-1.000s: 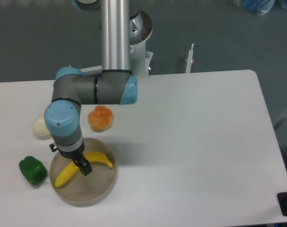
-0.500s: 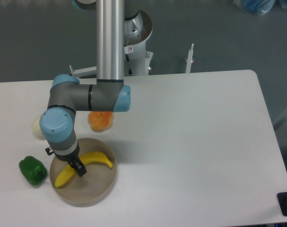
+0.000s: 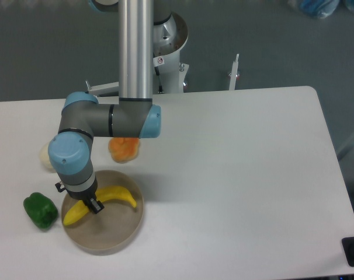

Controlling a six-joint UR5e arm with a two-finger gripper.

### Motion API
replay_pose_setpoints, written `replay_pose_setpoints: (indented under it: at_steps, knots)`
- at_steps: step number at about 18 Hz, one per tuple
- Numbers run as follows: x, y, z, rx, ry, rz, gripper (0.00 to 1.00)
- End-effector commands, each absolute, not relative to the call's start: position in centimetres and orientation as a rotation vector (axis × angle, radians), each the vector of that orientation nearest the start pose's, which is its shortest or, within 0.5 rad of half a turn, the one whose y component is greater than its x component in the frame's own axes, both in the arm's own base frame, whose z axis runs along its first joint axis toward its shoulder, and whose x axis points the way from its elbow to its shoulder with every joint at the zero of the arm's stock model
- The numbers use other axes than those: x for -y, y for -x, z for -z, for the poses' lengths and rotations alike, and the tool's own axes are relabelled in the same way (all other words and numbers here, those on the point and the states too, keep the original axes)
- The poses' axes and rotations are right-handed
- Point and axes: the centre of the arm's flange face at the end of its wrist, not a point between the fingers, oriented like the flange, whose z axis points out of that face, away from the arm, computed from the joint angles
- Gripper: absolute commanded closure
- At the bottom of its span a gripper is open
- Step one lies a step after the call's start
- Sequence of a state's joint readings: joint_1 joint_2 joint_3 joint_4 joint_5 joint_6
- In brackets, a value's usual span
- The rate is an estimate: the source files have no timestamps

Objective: Pick up the banana from the plate
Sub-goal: 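Lift the banana up off the plate, then carry the held banana away from the plate, beside the table edge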

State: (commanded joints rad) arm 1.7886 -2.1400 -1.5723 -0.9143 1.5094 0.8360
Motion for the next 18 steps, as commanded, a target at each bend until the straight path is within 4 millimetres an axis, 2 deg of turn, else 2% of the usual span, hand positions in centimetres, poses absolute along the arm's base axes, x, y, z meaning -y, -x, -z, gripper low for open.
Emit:
replay_pose_setpoints:
  at_steps: [1, 3, 4, 7, 8, 9, 11, 13, 15, 16, 18]
  knots:
    - [-68.1, 1.2, -22.9, -0.915, 2.88, 0.002, 1.0]
    - [-67.8, 4.0, -26.4, -0.845, 2.851, -0.037, 1.0]
    - [-67.7, 4.7, -27.4, -0.828, 2.84, -0.049, 1.0]
    - [-67.0, 10.8, -30.8, -0.692, 2.836, -0.106, 1.0]
    - [-66.9, 12.2, -31.2, -0.667, 2.834, -0.115, 1.0]
    - [-66.8, 15.0, -32.0, -0.622, 2.83, -0.131, 1.0]
    - [-66.1, 19.2, -33.0, -0.584, 2.826, -0.162, 1.0]
    - [-64.6, 24.4, -33.7, -0.543, 2.839, -0.187, 1.0]
    - [-63.3, 28.0, -34.7, -0.493, 2.869, -0.179, 1.0]
    - [-62.3, 30.7, -35.0, -0.453, 2.885, -0.178, 1.0]
    - [-61.5, 33.8, -34.9, -0.471, 2.92, -0.151, 1.0]
